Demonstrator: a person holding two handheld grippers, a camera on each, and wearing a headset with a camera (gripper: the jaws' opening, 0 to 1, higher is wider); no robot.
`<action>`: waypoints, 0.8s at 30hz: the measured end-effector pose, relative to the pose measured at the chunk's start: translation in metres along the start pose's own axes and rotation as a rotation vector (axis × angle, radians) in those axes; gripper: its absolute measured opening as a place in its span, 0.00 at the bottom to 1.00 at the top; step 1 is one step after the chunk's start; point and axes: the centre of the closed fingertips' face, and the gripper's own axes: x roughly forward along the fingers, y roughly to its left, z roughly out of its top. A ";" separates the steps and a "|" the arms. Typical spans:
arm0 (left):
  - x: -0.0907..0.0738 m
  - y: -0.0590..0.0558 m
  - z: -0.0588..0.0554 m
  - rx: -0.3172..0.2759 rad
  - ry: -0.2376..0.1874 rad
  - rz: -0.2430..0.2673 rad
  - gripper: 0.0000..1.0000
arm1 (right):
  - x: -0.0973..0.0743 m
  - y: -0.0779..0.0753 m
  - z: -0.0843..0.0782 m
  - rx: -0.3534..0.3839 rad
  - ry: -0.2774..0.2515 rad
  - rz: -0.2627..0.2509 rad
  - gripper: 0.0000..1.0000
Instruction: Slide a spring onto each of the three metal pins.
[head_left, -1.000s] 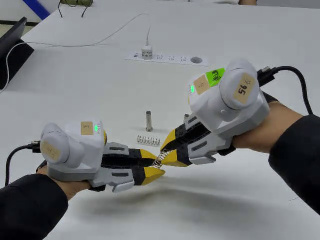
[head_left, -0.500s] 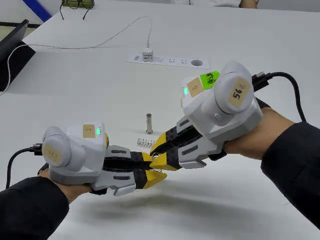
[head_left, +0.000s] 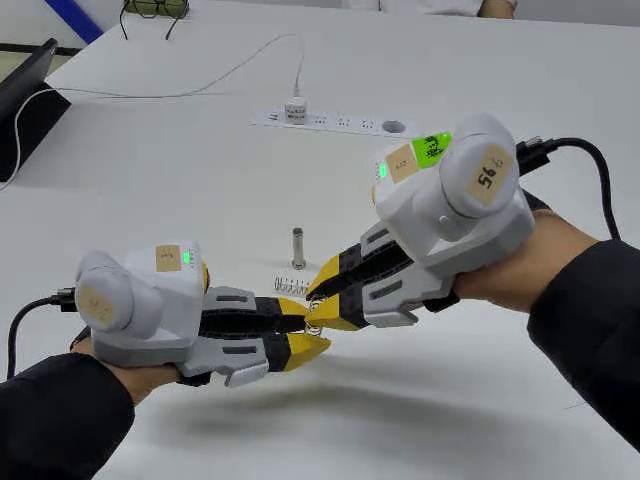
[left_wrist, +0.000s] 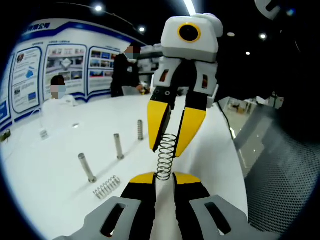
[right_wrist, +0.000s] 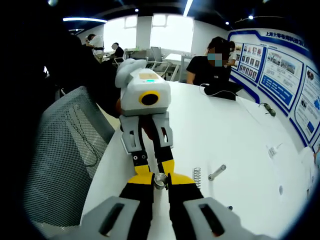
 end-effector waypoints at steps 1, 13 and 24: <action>-0.001 0.000 0.000 -0.001 0.000 0.002 0.13 | -0.001 -0.001 0.000 0.000 0.001 -0.004 0.12; -0.011 0.006 -0.004 -0.028 -0.007 0.058 0.19 | -0.024 -0.025 -0.008 0.020 0.014 -0.077 0.12; -0.019 0.016 -0.007 -0.047 -0.013 0.110 0.29 | -0.039 -0.043 -0.013 0.036 0.023 -0.130 0.12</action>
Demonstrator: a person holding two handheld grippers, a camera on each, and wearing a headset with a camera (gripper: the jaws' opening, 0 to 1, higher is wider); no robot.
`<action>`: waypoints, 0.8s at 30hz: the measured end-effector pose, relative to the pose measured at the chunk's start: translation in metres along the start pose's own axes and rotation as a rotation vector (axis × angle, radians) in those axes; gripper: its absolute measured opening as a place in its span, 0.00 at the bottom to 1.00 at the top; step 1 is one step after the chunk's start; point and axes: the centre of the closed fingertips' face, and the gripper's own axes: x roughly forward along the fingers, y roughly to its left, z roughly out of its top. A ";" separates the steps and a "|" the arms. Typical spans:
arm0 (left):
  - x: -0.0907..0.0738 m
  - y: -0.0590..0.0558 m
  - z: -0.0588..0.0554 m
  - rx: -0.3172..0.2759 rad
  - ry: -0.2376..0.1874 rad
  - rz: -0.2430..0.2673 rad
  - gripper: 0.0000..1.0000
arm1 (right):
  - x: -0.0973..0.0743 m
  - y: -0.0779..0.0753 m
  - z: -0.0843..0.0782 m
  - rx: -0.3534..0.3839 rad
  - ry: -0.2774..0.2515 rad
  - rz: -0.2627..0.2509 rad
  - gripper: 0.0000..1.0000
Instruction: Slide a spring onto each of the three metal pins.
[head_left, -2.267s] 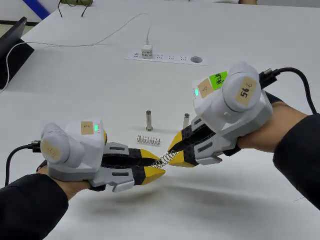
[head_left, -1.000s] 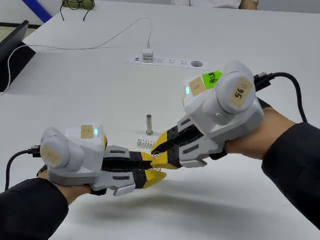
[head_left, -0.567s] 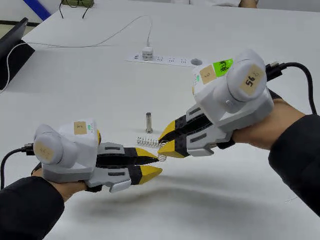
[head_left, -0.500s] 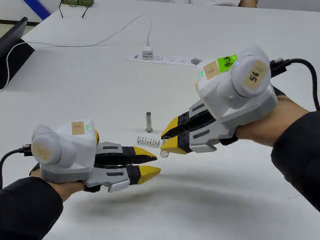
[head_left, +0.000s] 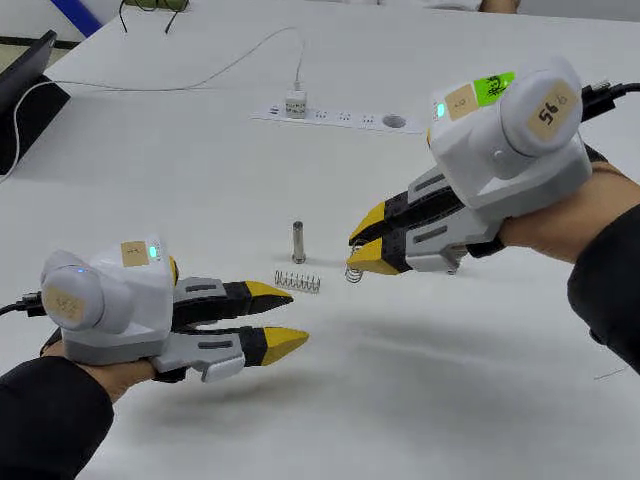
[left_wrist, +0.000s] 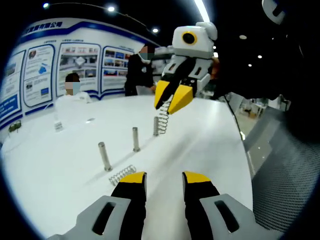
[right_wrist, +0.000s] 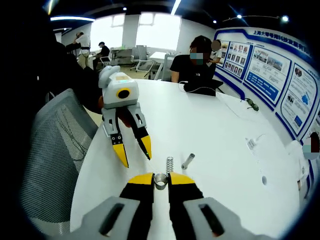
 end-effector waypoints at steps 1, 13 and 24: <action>-0.001 0.001 0.000 -0.002 -0.001 0.006 0.30 | -0.002 -0.003 0.000 0.001 0.001 -0.008 0.12; -0.005 0.007 -0.003 -0.014 -0.006 0.038 0.40 | -0.009 -0.041 -0.008 0.045 0.039 -0.095 0.12; -0.006 0.008 -0.005 -0.018 -0.003 0.040 0.42 | -0.004 -0.066 -0.021 0.109 0.055 -0.143 0.12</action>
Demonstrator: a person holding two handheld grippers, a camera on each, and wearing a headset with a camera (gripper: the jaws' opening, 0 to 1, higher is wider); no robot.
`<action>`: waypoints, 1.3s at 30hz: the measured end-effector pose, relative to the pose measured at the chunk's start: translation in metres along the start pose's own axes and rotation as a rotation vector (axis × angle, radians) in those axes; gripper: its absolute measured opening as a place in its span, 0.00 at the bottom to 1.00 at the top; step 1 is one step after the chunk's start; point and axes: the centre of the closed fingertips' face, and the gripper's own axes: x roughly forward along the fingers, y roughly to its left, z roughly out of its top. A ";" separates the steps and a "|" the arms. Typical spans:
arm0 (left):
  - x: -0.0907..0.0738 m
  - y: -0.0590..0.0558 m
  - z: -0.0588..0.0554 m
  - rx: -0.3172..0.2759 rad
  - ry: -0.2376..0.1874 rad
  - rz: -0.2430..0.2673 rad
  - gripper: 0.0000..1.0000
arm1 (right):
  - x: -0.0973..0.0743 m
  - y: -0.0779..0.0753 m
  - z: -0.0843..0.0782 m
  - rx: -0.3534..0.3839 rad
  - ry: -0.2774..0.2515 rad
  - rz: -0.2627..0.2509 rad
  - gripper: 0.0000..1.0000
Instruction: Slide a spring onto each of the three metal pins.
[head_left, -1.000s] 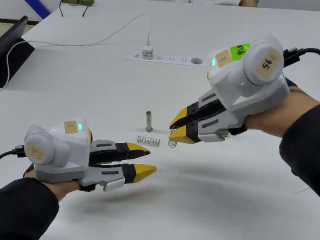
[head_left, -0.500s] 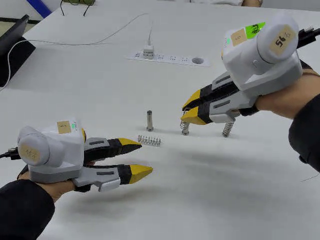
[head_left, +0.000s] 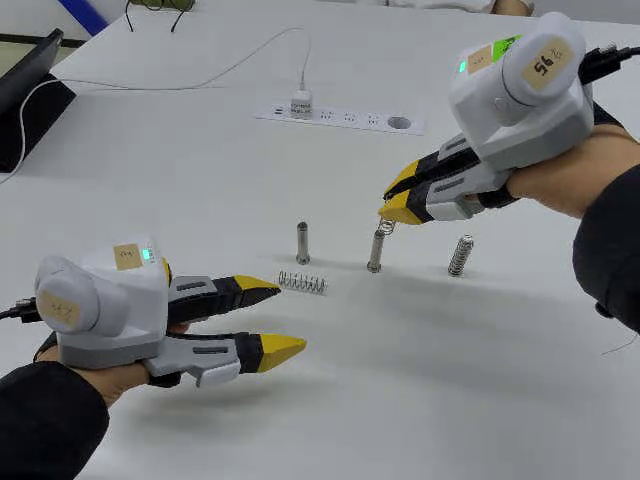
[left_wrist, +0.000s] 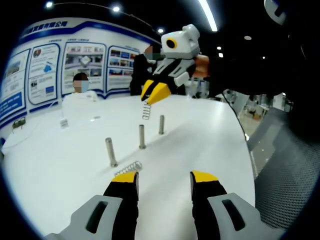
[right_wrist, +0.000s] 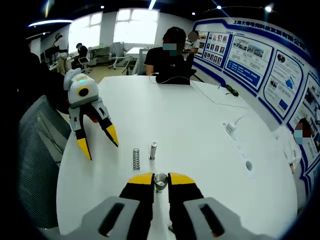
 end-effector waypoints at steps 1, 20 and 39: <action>0.000 0.000 0.000 0.000 0.000 0.001 0.42 | 0.001 -0.001 0.000 0.002 -0.001 -0.003 0.12; -0.003 0.002 -0.004 -0.008 0.007 0.007 0.43 | 0.019 -0.006 -0.010 0.045 0.022 0.012 0.12; -0.002 0.001 -0.006 -0.013 0.008 0.008 0.42 | 0.040 0.000 -0.035 0.104 0.066 0.023 0.12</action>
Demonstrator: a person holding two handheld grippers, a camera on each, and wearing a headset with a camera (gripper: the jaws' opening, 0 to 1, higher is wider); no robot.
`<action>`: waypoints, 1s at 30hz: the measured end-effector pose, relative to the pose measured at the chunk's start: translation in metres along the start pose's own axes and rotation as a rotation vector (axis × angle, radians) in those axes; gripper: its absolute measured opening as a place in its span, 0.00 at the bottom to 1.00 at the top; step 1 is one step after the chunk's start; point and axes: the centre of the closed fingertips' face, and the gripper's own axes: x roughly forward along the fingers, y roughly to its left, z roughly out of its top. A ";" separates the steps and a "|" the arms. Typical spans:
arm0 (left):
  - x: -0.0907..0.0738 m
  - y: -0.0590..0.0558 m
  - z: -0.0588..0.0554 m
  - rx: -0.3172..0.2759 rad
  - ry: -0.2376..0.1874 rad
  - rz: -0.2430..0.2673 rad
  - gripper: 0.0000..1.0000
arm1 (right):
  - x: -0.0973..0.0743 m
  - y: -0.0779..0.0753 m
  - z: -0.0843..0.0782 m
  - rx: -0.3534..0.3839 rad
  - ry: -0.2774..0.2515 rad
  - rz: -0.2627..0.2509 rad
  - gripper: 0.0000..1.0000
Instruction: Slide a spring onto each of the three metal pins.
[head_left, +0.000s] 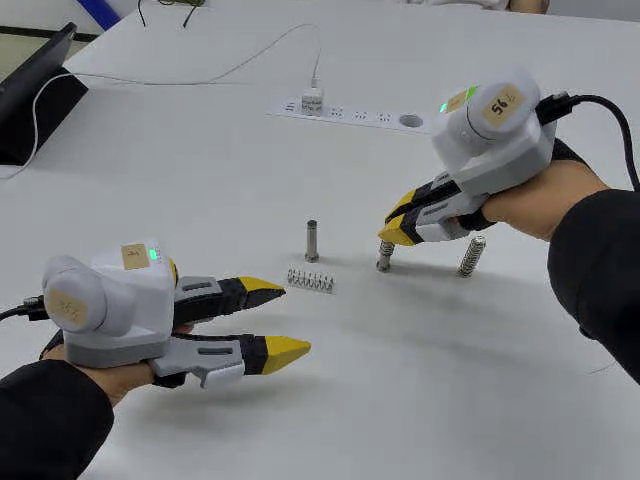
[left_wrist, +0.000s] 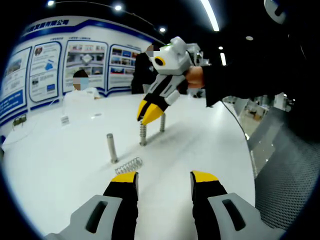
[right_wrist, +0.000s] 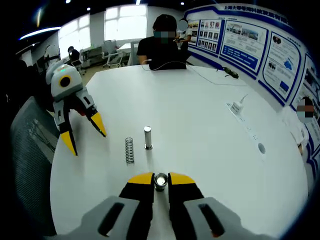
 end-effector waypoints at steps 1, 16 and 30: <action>0.000 0.000 0.000 -0.001 0.000 0.000 0.42 | 0.001 0.000 -0.001 -0.001 0.002 -0.001 0.12; 0.000 0.000 -0.002 -0.006 0.001 0.000 0.42 | 0.013 0.003 -0.012 0.022 0.026 -0.006 0.12; 0.000 0.000 -0.002 -0.007 0.000 0.001 0.42 | 0.009 0.003 -0.012 0.014 0.018 -0.019 0.18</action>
